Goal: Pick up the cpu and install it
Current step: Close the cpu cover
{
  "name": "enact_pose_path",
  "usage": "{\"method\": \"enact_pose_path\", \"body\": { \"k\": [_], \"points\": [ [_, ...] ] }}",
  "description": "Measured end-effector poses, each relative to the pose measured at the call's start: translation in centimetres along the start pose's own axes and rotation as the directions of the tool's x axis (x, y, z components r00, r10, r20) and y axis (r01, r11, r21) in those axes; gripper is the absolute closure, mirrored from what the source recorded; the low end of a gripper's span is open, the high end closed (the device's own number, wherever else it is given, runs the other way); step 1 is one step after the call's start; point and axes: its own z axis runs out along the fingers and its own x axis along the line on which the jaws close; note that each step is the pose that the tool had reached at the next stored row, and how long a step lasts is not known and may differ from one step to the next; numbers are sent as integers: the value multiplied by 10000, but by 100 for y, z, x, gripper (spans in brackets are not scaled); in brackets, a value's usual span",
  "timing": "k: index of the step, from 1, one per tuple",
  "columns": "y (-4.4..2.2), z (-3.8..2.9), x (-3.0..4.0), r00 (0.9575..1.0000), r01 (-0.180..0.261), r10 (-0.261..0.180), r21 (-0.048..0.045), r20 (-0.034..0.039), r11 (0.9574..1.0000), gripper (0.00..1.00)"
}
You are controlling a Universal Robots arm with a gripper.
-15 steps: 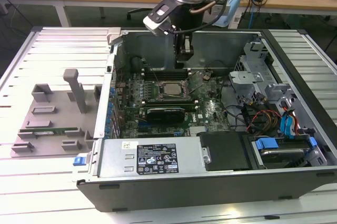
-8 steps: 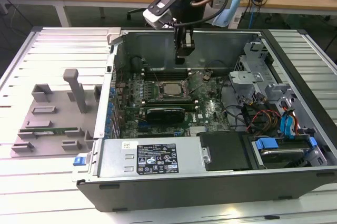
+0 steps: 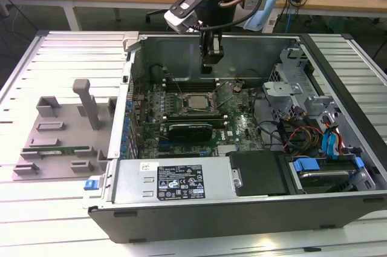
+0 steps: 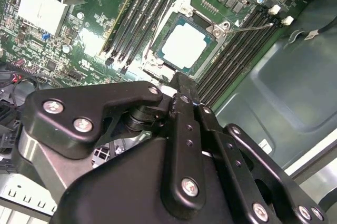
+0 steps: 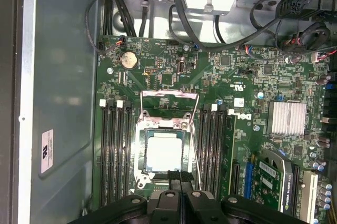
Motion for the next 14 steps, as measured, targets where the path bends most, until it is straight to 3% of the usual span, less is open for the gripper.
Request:
{"method": "enact_pose_path", "body": {
  "k": [3, 6, 8, 14],
  "points": [
    [11, 0, -1, 10000, 1, -1, -1, 0, 10000, 89],
    [135, -1, -6, 10000, -1, 1, -1, 0, 10000, 89],
    [177, -2, -8, 10000, 0, 0, 0, 5, 10000, 89],
    [236, -3, -11, 10000, -1, 1, 1, 23, 10000, 89]
  ]
}}
